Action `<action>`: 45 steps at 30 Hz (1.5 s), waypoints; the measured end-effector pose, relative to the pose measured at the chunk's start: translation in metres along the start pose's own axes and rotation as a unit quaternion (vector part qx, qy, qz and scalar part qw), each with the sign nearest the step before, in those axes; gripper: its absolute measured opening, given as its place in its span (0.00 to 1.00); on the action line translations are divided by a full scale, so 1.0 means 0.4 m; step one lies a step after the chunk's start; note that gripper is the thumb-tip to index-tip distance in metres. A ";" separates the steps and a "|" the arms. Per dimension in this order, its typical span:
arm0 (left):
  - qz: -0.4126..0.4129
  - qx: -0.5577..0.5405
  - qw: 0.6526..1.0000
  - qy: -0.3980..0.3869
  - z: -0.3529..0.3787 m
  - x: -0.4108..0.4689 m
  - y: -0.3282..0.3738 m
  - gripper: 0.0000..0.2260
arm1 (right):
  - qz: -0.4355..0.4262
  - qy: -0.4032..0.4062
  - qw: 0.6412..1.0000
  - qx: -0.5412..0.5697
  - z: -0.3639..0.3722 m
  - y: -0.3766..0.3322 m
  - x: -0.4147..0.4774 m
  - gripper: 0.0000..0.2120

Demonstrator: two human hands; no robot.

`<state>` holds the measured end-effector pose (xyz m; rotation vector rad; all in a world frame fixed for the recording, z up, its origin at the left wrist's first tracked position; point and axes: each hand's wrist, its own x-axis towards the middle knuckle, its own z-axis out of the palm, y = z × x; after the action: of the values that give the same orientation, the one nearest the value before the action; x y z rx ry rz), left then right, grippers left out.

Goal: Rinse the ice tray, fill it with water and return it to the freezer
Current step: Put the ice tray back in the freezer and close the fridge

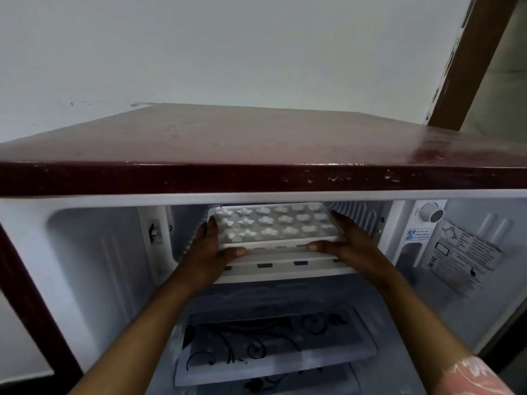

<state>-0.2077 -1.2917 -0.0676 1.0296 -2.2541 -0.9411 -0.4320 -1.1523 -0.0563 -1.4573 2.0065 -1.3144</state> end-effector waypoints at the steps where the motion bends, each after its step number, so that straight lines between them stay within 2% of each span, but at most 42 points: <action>1: -0.004 0.003 1.000 -0.001 0.001 0.007 -0.007 0.39 | 0.002 -0.001 1.000 0.001 0.002 0.004 0.005 0.32; 4: -0.015 0.007 1.000 -0.006 0.004 0.018 -0.022 0.40 | 0.012 -0.008 1.000 -0.015 0.006 0.015 0.015 0.35; 8: -0.022 0.022 0.999 -0.012 0.008 0.030 -0.035 0.40 | 0.032 -0.009 0.998 -0.054 0.013 0.025 0.022 0.45; 12: -0.022 -0.011 1.000 -0.014 0.011 0.038 -0.051 0.39 | 0.044 -0.009 0.994 -0.095 0.015 0.050 0.035 0.50; 15: -0.037 0.004 0.999 -0.009 0.012 0.039 -0.052 0.39 | 0.047 -0.007 0.992 -0.114 0.016 0.059 0.039 0.51; 19: -0.021 0.005 1.000 -0.003 0.010 0.026 -0.040 0.38 | 0.034 -0.002 0.994 -0.101 0.020 0.025 0.016 0.46; 23: 0.011 0.060 0.996 0.064 0.018 -0.035 -0.005 0.39 | 0.042 0.041 0.992 -0.111 0.035 -0.011 -0.017 0.39; 26: 0.070 0.152 0.983 0.080 0.036 -0.092 -0.001 0.37 | 0.062 0.053 0.964 -0.254 0.060 -0.029 -0.055 0.34; 28: 0.082 0.210 0.969 0.104 0.049 -0.130 -0.002 0.34 | 0.034 0.059 0.943 -0.325 0.083 -0.045 -0.100 0.31; 31: 0.106 0.266 0.947 0.145 0.058 -0.197 0.003 0.33 | -0.023 0.110 0.912 -0.394 0.119 -0.064 -0.177 0.30; 34: 0.114 0.317 0.928 0.161 0.066 -0.263 -0.008 0.32 | -0.024 0.104 0.890 -0.443 0.143 -0.085 -0.254 0.28; 39: 0.088 0.335 0.928 0.137 0.084 -0.390 -0.001 0.33 | -0.036 0.094 0.871 -0.480 0.154 -0.113 -0.393 0.26; 45: 0.098 0.336 0.927 0.137 0.123 -0.584 0.023 0.31 | -0.006 0.071 0.874 -0.481 0.157 -0.147 -0.587 0.27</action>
<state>-0.1049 -1.0841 -0.1255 1.0844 -2.4124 0.0917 -0.2554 -0.9797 -0.0967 -1.7435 2.9550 -0.3557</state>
